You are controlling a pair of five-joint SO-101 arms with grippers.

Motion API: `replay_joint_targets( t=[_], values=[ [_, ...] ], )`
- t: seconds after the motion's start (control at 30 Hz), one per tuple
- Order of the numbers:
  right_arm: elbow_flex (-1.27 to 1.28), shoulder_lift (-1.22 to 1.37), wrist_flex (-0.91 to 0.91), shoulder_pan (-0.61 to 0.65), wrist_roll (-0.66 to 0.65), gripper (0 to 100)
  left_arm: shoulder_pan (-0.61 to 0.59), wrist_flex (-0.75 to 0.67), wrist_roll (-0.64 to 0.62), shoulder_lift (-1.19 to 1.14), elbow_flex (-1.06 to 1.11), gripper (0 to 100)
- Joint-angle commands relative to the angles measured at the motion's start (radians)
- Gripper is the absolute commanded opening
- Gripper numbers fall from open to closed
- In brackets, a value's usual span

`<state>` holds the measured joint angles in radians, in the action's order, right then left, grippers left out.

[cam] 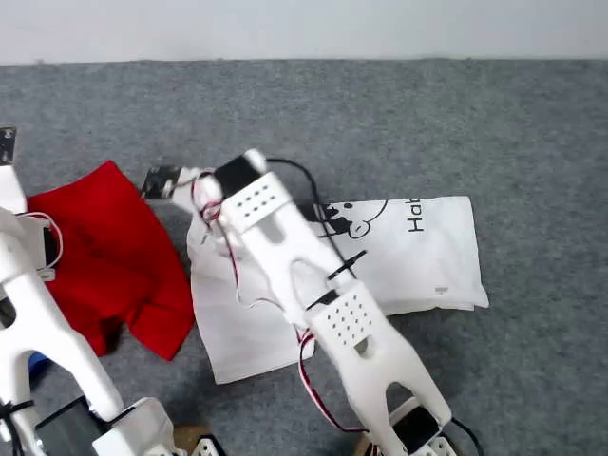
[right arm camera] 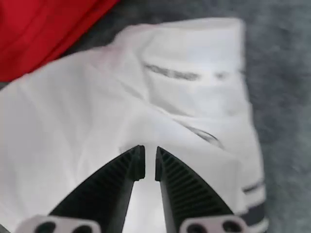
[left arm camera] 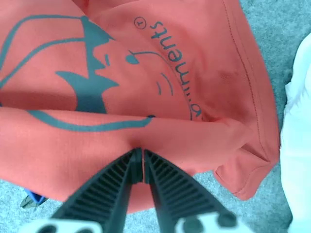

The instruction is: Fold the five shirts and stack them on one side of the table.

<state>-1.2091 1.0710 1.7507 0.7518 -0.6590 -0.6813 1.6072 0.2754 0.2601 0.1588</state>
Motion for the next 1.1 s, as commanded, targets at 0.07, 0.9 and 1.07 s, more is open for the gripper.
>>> replay_joint_targets(
  t=[0.07, 0.9, 1.07],
  values=[
    [-0.009, 0.010, 0.039, 0.096, 0.064, 4.6, 0.008, -0.017, -0.005, 0.048, -0.002, 2],
    [0.437, -0.360, 0.039, -0.125, 0.123, 4.6, 0.008, -0.018, -0.005, 0.048, -0.002, 2],
    [0.569, -0.364, 0.019, -0.200, 0.120, 4.6, 0.008, -0.018, -0.005, 0.048, -0.002, 2]
  ],
)
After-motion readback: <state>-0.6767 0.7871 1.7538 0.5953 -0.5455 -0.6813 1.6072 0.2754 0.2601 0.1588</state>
